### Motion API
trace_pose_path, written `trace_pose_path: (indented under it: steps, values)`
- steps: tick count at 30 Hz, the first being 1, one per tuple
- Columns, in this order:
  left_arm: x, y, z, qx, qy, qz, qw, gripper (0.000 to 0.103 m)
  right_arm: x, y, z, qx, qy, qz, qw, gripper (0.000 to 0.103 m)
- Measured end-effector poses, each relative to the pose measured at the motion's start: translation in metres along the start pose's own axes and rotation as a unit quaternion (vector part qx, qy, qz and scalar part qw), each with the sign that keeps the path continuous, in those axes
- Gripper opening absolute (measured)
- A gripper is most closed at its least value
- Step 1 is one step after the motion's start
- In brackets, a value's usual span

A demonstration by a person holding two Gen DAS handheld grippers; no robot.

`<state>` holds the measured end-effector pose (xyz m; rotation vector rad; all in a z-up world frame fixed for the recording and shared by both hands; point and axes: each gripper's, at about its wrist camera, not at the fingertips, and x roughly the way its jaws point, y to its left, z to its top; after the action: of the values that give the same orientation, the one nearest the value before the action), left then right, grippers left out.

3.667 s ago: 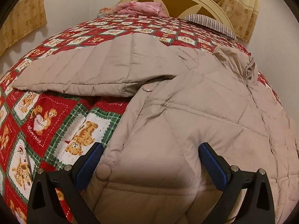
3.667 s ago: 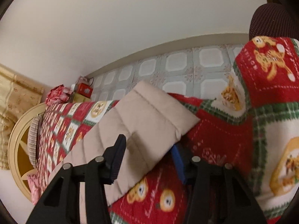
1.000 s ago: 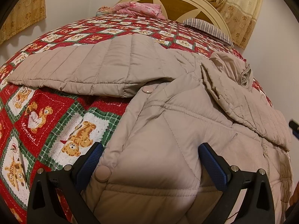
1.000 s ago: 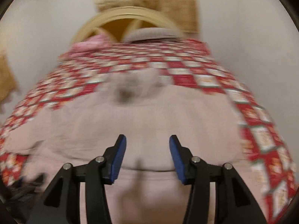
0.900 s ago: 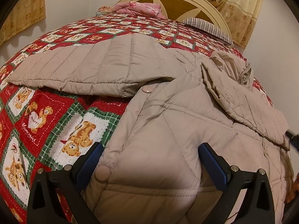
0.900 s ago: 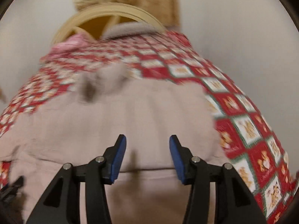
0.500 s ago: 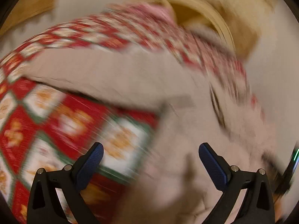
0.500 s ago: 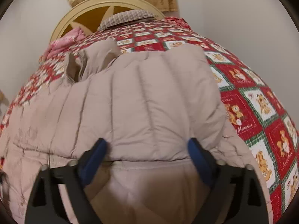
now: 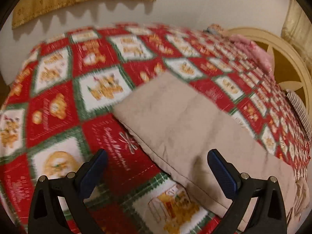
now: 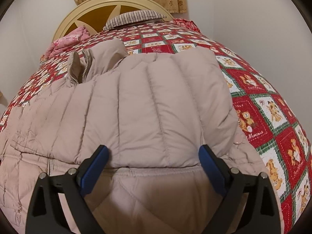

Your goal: Fold large clothes

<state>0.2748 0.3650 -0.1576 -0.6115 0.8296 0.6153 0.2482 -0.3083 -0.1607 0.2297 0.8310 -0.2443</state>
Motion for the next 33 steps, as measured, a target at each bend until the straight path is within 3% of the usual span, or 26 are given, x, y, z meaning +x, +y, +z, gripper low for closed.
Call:
trace_pose_path:
  steps: [3,5,7,8,10,12,16,20,22,26,30,33]
  values:
    - [-0.001,-0.007,-0.006,0.025,-0.024,0.013,0.9993,0.100,0.001,0.001,0.000,-0.001,0.000,-0.001,1.000,0.096]
    - [-0.002,-0.013,-0.012,0.046,-0.034,0.013,0.9983,0.088,0.000,0.000,0.000,-0.001,0.000,0.000,1.000,0.096]
    - [-0.002,-0.018,-0.014,0.065,-0.042,0.012,0.9970,0.060,0.001,0.000,0.000,0.000,0.000,0.000,1.000,0.096]
    - [-0.001,-0.020,-0.013,0.069,-0.042,0.004,0.9967,0.053,0.000,0.000,0.000,0.000,0.000,0.000,1.000,0.096]
    - [0.000,-0.024,-0.009,0.075,-0.040,-0.010,0.9963,0.020,0.000,0.000,0.000,0.000,-0.001,0.001,1.000,0.096]
    - [0.002,-0.026,-0.006,0.074,-0.026,-0.042,0.9960,0.007,0.001,-0.001,-0.001,0.001,-0.001,0.002,1.000,0.096]
    - [-0.014,-0.041,-0.007,0.093,-0.041,-0.049,0.9936,0.005,0.001,-0.001,-0.001,0.004,-0.003,0.004,1.000,0.096]
    - [-0.066,-0.081,-0.009,0.136,-0.097,-0.090,0.9819,0.005,0.001,-0.002,-0.002,0.008,-0.005,0.007,1.000,0.096]
    - [-0.104,-0.111,-0.018,0.171,-0.132,-0.125,0.9683,0.005,0.000,-0.003,-0.002,0.010,-0.006,0.011,1.000,0.096]
    - [-0.182,-0.180,-0.061,0.267,-0.184,-0.216,0.9207,0.005,0.000,-0.005,-0.002,0.015,-0.008,0.016,1.000,0.096]
    - [-0.226,-0.240,-0.126,0.349,-0.174,-0.301,0.8703,0.005,-0.001,-0.007,-0.002,0.019,-0.010,0.022,1.000,0.096]
    - [-0.233,-0.274,-0.181,0.398,-0.138,-0.345,0.8386,0.005,-0.002,-0.009,-0.002,0.023,-0.012,0.027,0.999,0.096]
